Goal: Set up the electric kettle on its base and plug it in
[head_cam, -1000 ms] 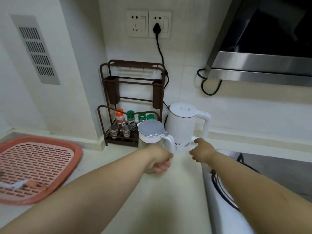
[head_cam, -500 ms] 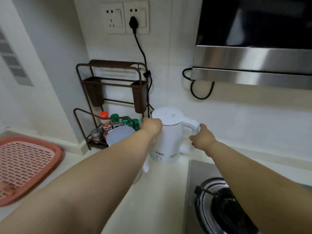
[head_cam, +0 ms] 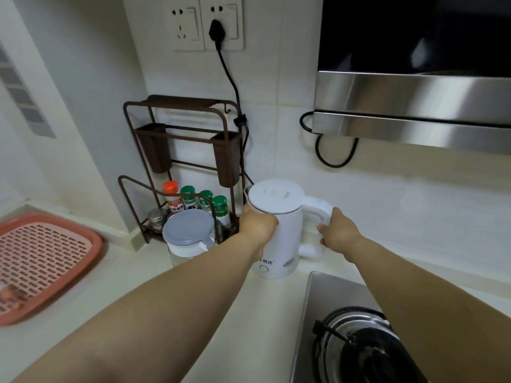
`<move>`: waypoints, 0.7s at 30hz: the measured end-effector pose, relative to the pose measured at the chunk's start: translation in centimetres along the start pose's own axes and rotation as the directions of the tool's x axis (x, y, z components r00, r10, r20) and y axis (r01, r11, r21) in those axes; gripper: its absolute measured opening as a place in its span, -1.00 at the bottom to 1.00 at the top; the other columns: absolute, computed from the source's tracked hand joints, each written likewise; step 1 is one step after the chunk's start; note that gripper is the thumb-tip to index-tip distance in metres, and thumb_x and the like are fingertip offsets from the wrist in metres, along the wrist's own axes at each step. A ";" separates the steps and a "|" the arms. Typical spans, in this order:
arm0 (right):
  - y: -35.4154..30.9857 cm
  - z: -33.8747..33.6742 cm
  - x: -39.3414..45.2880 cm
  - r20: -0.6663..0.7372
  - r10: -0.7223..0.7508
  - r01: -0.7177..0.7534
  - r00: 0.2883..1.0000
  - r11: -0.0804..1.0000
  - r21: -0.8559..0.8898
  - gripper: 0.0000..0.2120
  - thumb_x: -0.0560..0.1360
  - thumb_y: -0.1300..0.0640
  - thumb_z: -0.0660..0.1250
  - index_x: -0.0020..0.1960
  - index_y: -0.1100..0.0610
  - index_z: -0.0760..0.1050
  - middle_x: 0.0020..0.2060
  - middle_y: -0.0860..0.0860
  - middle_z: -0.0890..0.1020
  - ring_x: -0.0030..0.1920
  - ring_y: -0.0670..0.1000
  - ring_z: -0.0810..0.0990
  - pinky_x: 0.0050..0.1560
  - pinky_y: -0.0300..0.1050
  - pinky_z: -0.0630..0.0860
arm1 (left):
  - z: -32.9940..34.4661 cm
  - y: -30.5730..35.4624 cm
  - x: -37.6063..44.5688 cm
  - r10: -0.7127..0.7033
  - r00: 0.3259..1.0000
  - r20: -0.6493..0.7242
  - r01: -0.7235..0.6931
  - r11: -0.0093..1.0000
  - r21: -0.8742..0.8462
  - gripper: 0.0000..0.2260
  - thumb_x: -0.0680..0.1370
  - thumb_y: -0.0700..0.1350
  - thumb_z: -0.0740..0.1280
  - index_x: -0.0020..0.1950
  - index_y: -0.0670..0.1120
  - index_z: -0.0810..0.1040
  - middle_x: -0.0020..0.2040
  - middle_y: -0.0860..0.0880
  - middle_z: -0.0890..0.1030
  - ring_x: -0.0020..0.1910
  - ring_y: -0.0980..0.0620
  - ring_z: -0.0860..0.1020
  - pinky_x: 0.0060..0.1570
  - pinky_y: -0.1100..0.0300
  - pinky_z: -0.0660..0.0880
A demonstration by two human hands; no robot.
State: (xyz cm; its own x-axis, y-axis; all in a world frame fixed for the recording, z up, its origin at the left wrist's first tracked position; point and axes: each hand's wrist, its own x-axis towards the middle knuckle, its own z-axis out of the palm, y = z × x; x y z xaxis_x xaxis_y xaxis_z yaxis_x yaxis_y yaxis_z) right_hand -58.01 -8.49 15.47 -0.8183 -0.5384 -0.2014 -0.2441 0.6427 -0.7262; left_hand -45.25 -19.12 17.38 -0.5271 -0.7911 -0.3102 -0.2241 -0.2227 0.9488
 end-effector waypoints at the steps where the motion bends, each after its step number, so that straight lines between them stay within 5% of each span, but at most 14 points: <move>1: 0.0 0.0 0.0 0.002 -0.001 0.001 1.000 1.000 -0.011 -0.63 0.56 0.18 0.20 0.33 0.22 0.26 0.15 0.27 0.52 0.14 0.30 0.56 0.20 0.21 0.48 | -0.1 -0.3 0.0 -0.019 1.000 0.016 0.020 1.000 -0.016 -0.45 0.50 -0.26 0.27 0.46 -0.01 0.21 0.38 -0.03 0.41 0.16 -0.04 0.36 0.11 0.06 0.30; 6: -0.2 0.0 0.3 0.015 0.007 -0.007 1.000 0.999 -0.032 -0.64 0.56 0.17 0.20 0.33 0.20 0.26 0.15 0.25 0.52 0.14 0.28 0.56 0.20 0.18 0.48 | -0.3 -0.2 0.5 -0.073 0.997 0.022 0.074 0.995 -0.059 -0.48 0.53 -0.06 0.29 0.46 -0.02 0.21 0.39 -0.04 0.40 0.10 -0.04 0.34 0.09 0.03 0.28; 12: -0.4 -0.1 0.3 0.034 0.032 -0.030 0.999 0.999 -0.034 -0.62 0.56 0.18 0.21 0.34 0.20 0.25 0.15 0.25 0.51 0.15 0.28 0.55 0.20 0.17 0.50 | -0.7 0.0 0.9 -0.081 0.996 -0.033 0.083 0.995 0.051 -0.47 0.60 0.09 0.14 0.52 -0.06 0.12 0.48 -0.08 0.30 0.40 -0.17 0.32 0.35 -0.11 0.31; 18: -1.6 -0.8 -2.0 0.040 0.090 -0.088 0.995 0.995 -0.043 -0.47 0.51 0.24 0.22 0.42 0.22 0.11 0.19 0.23 0.49 0.17 0.23 0.54 0.19 0.14 0.51 | -1.4 1.7 -1.5 -0.135 0.991 -0.006 0.135 0.987 0.090 -0.52 0.60 0.03 0.19 0.46 -0.16 0.28 0.40 -0.18 0.41 0.31 -0.17 0.44 0.18 0.05 0.39; 21: -2.9 -1.9 -4.3 -0.009 0.069 -0.069 0.998 0.996 -0.056 -0.51 0.51 0.26 0.19 0.41 0.25 0.16 0.20 0.23 0.47 0.13 0.23 0.56 0.11 0.10 0.57 | -2.5 2.4 -3.6 -0.087 0.995 0.041 0.080 0.987 0.140 -0.62 0.59 -0.11 0.21 0.39 -0.20 0.37 0.26 -0.17 0.52 0.09 -0.09 0.48 0.01 0.14 0.40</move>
